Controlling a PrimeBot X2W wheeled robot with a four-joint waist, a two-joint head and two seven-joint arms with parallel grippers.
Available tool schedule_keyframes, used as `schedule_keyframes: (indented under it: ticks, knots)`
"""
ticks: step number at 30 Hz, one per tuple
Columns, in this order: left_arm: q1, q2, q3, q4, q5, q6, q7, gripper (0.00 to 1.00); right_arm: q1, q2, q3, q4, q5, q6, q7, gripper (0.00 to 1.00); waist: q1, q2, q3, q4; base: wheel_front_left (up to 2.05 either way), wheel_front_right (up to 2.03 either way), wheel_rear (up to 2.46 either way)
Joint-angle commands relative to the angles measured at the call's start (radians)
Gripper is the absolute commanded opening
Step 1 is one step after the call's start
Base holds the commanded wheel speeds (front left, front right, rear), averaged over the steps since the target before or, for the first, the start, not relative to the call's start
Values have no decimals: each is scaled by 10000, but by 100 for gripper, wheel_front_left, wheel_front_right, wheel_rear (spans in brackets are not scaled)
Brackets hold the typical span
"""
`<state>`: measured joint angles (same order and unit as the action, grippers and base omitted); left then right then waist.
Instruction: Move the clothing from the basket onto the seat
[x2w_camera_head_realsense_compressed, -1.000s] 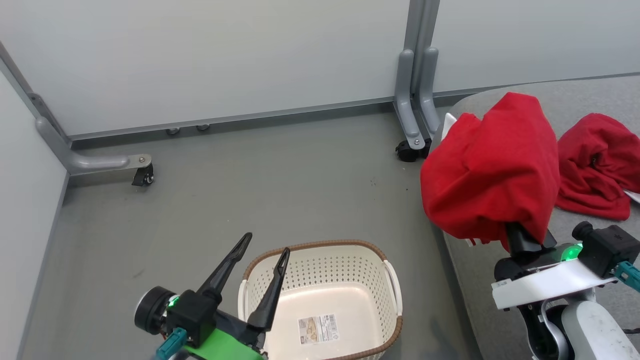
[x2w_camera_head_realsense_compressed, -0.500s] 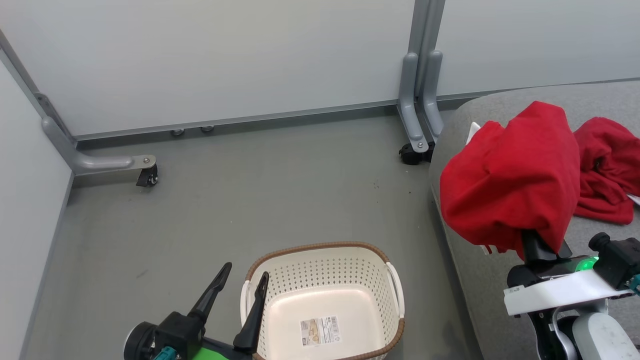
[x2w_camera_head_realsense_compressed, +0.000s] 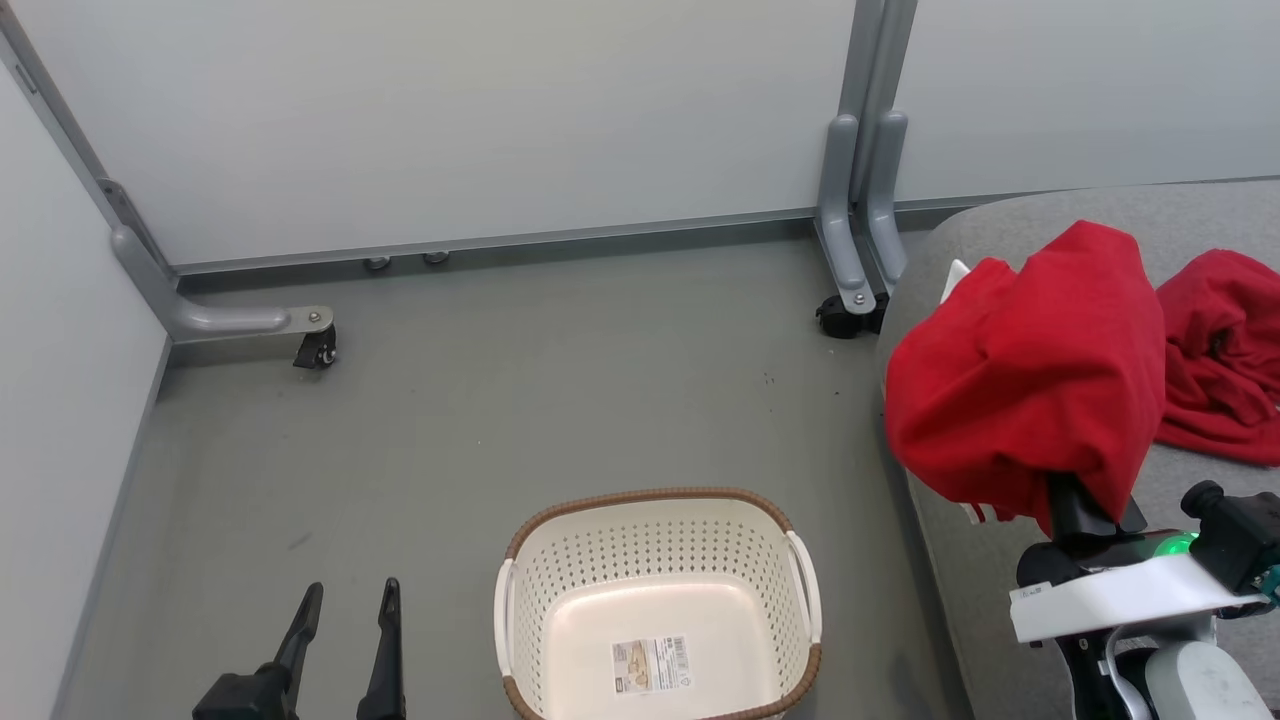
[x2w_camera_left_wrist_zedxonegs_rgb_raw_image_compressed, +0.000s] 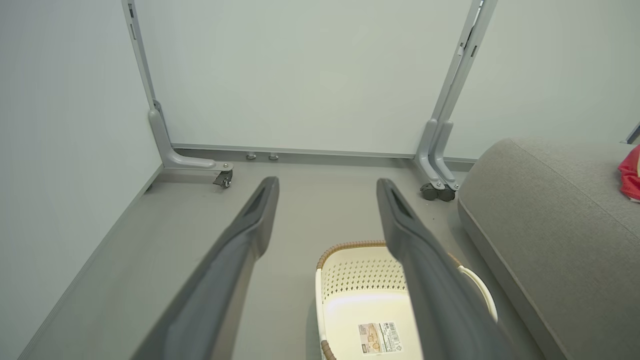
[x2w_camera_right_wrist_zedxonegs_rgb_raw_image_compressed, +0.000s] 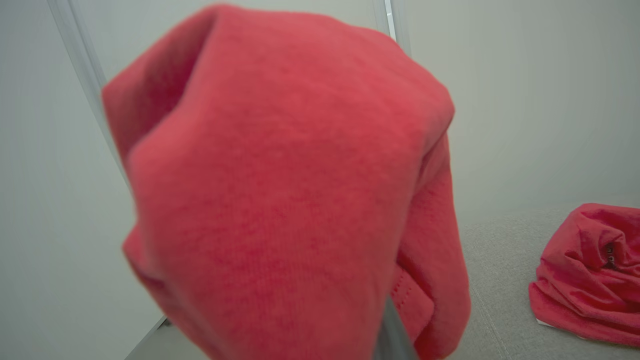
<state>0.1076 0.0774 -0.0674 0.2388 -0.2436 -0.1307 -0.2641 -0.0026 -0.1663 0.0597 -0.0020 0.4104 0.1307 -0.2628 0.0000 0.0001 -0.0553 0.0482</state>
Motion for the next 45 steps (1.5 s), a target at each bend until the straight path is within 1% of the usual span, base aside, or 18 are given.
schedule_keyframes:
  ticks: [1,11,27,31,38,45]
  knots:
    - [174,-81,131,70,127,1,-1,100,155,36,-42,-7,-50,0,-29,0,0,-1,-5,35,0,0,0]
    - [194,-237,279,129,377,3,-1,100,117,54,-3,31,-15,0,-29,0,0,-1,1,84,0,0,0]
    - [146,-269,266,-1,377,3,0,100,14,58,11,35,-12,0,-29,0,0,-1,44,-50,0,0,0]
    - [84,-265,185,-40,395,3,0,100,-58,8,28,10,6,0,-29,0,0,-1,99,-192,0,0,0]
    - [-35,-264,-12,-105,483,3,0,100,-222,-44,-55,-38,-51,0,-29,0,0,-1,245,-918,0,0,0]
    - [-202,-230,-246,-151,523,3,0,100,-290,-70,-218,-110,-101,0,-29,0,0,-1,508,-2030,0,0,0]
